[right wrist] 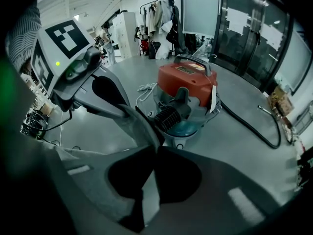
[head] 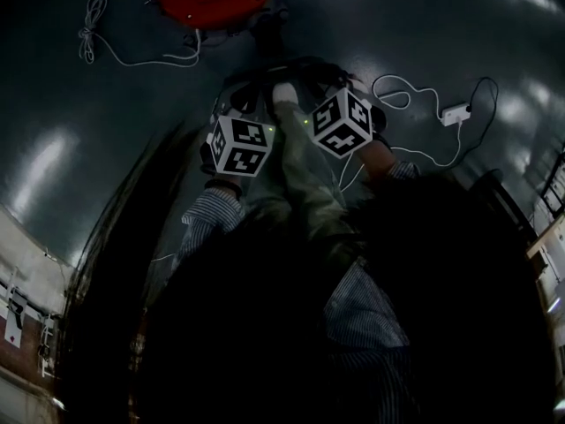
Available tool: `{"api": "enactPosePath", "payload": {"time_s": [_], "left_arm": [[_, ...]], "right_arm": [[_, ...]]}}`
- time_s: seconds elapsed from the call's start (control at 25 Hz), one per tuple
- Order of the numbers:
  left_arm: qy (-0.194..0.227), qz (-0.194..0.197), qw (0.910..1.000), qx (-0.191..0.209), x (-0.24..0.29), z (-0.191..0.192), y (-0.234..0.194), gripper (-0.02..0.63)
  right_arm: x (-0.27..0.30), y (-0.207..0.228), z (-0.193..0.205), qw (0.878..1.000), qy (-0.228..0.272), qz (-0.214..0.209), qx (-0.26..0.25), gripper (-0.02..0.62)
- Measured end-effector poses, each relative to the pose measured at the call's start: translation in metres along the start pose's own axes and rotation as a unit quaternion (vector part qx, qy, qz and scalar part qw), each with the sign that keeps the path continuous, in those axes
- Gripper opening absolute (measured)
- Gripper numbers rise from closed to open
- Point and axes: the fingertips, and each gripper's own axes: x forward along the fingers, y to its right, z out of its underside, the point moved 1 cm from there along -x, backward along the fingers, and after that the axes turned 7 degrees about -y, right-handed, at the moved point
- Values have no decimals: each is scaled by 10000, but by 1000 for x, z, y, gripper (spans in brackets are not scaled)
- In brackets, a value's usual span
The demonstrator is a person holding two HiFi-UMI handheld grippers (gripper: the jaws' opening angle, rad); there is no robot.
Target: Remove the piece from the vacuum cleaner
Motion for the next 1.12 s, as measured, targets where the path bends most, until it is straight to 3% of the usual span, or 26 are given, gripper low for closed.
{"api": "enactPosePath", "payload": {"time_s": [0.32,0.64,0.76,1.12], "left_arm": [[198,-11,9991,-362,-59,-32,3,26],[625,137,9948,-792,-169,-87,12,26],[848,391,9891,-1135,-212,-107,16,26],[1336,638,9811,-1248,-331,-162,31,26]], "right_arm": [[-66,1,-25,9996,176,41,202,26],[-185,2,-67,9968,507,119,600,26],[-232,1,-86,9954,712,232,604,26],[-350,2,-126,9836,1548,166,906,26]]}}
